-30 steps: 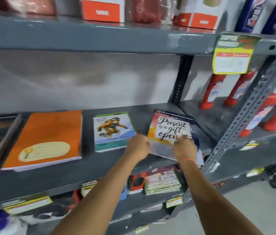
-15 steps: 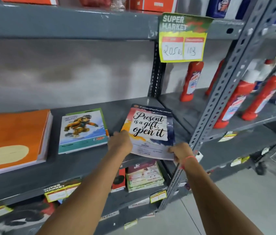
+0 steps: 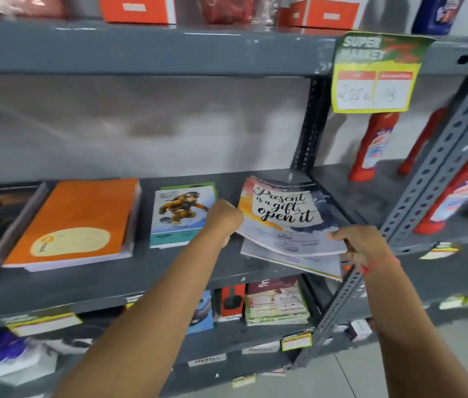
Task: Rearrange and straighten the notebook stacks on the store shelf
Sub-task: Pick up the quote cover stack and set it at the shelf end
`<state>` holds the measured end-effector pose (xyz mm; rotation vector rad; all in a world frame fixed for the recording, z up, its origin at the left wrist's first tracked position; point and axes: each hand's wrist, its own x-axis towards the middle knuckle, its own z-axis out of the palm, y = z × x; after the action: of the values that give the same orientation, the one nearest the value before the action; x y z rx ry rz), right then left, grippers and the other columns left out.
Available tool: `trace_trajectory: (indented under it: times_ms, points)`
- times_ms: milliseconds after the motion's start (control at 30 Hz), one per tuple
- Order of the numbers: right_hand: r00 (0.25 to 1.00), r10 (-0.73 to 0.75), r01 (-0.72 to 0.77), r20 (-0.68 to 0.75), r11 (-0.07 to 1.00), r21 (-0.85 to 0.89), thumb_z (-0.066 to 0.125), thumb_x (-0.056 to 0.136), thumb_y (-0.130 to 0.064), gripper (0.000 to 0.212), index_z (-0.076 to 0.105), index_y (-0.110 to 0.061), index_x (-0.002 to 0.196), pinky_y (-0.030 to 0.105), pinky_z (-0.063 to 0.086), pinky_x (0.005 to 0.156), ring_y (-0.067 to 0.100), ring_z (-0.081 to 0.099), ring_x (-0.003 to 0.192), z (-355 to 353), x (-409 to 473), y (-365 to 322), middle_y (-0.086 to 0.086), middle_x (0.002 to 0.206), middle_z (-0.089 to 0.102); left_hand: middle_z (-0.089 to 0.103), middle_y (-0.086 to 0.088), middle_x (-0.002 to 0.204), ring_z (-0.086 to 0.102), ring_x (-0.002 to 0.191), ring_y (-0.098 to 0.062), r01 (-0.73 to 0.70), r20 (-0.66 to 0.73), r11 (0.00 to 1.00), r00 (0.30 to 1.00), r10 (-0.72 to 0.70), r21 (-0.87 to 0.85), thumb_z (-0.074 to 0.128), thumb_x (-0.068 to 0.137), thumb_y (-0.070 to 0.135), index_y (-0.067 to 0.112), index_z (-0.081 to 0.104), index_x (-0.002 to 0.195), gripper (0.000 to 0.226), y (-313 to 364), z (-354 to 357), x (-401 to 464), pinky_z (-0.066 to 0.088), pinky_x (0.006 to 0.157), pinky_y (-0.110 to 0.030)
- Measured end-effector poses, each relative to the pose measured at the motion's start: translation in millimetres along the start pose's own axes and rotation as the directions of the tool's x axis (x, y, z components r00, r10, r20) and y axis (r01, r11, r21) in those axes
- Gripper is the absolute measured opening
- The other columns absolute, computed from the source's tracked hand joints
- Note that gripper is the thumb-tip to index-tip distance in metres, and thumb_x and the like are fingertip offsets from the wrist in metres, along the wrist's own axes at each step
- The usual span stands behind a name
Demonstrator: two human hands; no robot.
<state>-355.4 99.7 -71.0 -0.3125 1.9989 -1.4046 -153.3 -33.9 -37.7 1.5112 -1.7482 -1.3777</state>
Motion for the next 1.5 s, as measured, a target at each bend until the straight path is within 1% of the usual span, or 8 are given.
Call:
trace_trajectory:
  times_ms: [133, 300, 533, 733, 867, 1000, 1300, 1500]
  points:
    - [0.988, -0.133, 0.131, 0.081, 0.991, 0.031, 0.067, 0.068, 0.008, 0.024, 0.052, -0.009, 0.058, 0.025, 0.040, 0.053, 0.012, 0.052, 0.041, 55.9, -26.7, -20.9, -0.004, 0.035, 0.053, 0.059, -0.028, 0.120, 0.057, 0.110, -0.037, -0.027, -0.105, 0.999, 0.994, 0.025, -0.023, 0.052, 0.081, -0.004, -0.003, 0.061, 0.089, 0.012, -21.8, -63.3, -5.1, 0.042, 0.073, -0.034]
    - [0.942, -0.259, 0.255, 0.214, 0.966, 0.047, 0.065, 0.069, 0.007, 0.031, 0.043, -0.009, 0.053, 0.017, 0.033, 0.043, 0.017, 0.040, 0.044, 168.3, -94.2, -42.3, -0.002, 0.035, 0.045, 0.057, -0.016, 0.074, 0.053, 0.082, -0.026, -0.050, -0.256, 0.999, 0.965, 0.051, 0.011, 0.052, 0.078, -0.007, 0.012, 0.049, 0.055, 0.029, -63.8, -186.6, -14.6, 0.039, 0.066, -0.028]
    - [0.849, -0.341, 0.330, 0.404, 0.939, 0.100, 0.068, 0.062, 0.005, 0.022, 0.053, -0.008, 0.070, 0.030, 0.032, 0.059, 0.019, 0.041, 0.068, 353.4, -197.7, -39.7, 0.028, 0.061, 0.052, 0.062, -0.026, 0.121, 0.056, 0.114, -0.042, -0.016, -0.423, 0.998, 0.905, 0.043, 0.068, 0.050, 0.073, 0.001, -0.003, 0.062, 0.110, 0.039, -146.8, -376.6, -36.5, 0.047, 0.096, -0.051]
    - [0.800, -0.314, 0.415, 0.511, 0.905, -0.093, 0.065, 0.072, 0.004, 0.013, 0.057, -0.004, 0.075, 0.019, 0.033, 0.047, 0.015, 0.040, 0.069, 474.6, -256.7, -22.6, 0.008, 0.069, 0.044, 0.061, -0.028, 0.118, 0.056, 0.111, -0.041, 0.110, -0.566, 0.994, 0.820, -0.089, 0.004, 0.051, 0.082, -0.002, 0.004, 0.062, 0.093, 0.016, -220.5, -474.9, -44.6, 0.045, 0.094, -0.043]
    - [0.826, -0.259, 0.408, 0.500, 0.887, -0.215, 0.066, 0.075, -0.001, 0.020, 0.054, -0.008, 0.060, 0.031, 0.044, 0.070, 0.021, 0.052, 0.079, 516.4, -268.4, -12.6, 0.012, 0.081, 0.056, 0.063, -0.026, 0.100, 0.057, 0.100, -0.040, 0.142, -0.576, 0.990, 0.809, -0.115, 0.001, 0.051, 0.083, -0.002, 0.010, 0.059, 0.066, 0.021, -252.4, -499.9, -33.7, 0.042, 0.078, -0.035]
    - [0.842, -0.227, 0.429, 0.490, 0.833, -0.351, 0.065, 0.076, -0.008, 0.023, 0.050, -0.008, 0.059, 0.025, 0.037, 0.058, 0.020, 0.048, 0.064, 541.4, -269.7, -5.9, 0.005, 0.064, 0.050, 0.048, -0.012, 0.064, 0.044, 0.074, -0.032, 0.218, -0.545, 0.966, 0.832, -0.108, 0.141, 0.044, 0.081, -0.001, 0.013, 0.042, 0.050, 0.033, -270.9, -511.6, -27.6, 0.034, 0.066, -0.031]
    - [0.790, -0.274, 0.609, 0.549, 0.449, -0.654, 0.058, 0.082, -0.017, 0.018, 0.061, -0.005, 0.095, 0.031, 0.045, 0.067, 0.026, 0.056, 0.078, 542.6, -275.4, -1.7, 0.013, 0.089, 0.061, 0.058, -0.025, 0.120, 0.049, 0.115, -0.042, 0.380, -0.483, 0.791, 0.867, -0.123, 0.479, 0.043, 0.084, 0.009, 0.000, 0.059, 0.110, 0.032, -273.8, -515.8, -16.4, 0.043, 0.097, -0.047]
    - [0.747, -0.463, 0.665, 0.477, 0.505, -0.551, 0.054, 0.086, -0.024, 0.024, 0.063, -0.004, 0.077, 0.031, 0.042, 0.068, 0.037, 0.063, 0.089, 502.0, -261.6, -11.5, 0.022, 0.091, 0.066, 0.048, -0.022, 0.130, 0.039, 0.123, -0.040, 0.352, -0.502, 0.668, 0.864, 0.037, 0.655, 0.049, 0.086, 0.014, 0.000, 0.053, 0.118, 0.035, -234.3, -474.6, -13.5, 0.037, 0.100, -0.047]
